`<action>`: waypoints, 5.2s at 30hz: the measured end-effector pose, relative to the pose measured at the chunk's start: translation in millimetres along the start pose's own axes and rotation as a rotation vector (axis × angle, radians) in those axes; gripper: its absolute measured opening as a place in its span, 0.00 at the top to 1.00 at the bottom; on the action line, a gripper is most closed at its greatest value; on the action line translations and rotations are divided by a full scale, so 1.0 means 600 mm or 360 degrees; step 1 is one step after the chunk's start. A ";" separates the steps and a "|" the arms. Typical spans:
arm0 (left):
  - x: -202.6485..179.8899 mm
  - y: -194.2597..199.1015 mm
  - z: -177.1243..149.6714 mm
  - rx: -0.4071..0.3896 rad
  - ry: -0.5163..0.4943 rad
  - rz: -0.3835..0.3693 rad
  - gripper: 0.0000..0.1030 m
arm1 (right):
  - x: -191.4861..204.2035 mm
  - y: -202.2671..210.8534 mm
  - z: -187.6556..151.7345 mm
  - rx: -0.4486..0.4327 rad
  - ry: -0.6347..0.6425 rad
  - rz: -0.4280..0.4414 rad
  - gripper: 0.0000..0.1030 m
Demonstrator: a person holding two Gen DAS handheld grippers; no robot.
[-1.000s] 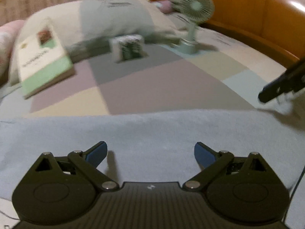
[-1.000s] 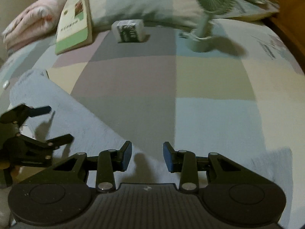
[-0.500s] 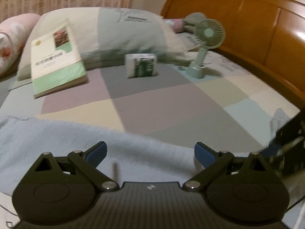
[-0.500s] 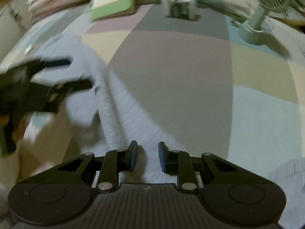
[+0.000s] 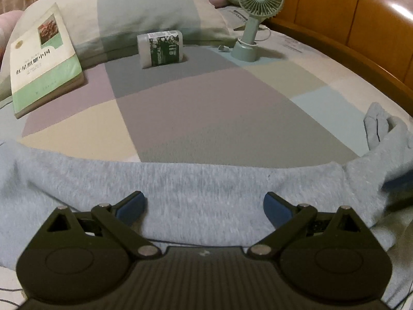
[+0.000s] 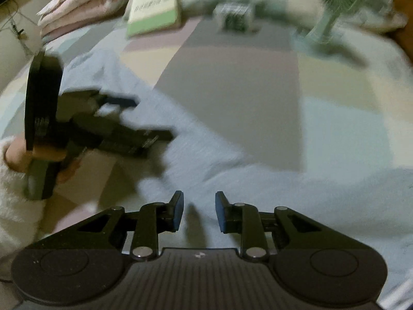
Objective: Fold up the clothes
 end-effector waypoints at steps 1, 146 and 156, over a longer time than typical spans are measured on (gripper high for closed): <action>0.000 0.000 0.000 0.0000 -0.0002 0.0001 0.04 | -0.017 0.012 0.019 -0.0040 -0.0022 -0.0041 0.70; -0.058 0.028 0.021 -0.0196 -0.0181 -0.0036 0.04 | -0.478 -0.012 0.089 -0.0311 -0.0290 -0.0649 0.50; -0.057 0.049 0.028 -0.0233 -0.0183 -0.0044 0.04 | -0.362 0.061 0.079 -0.0365 -0.0201 -0.0591 0.35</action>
Point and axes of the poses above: each gripper's, at about its wrist camera, not at the fingertips, and y roughly against the way its jaws point, x to its left, z to its top, the point moved 9 cm from there along -y, roughly the way its jaws point, and after that the axes turned 14 degrees about -y, right-handed, at the moved point
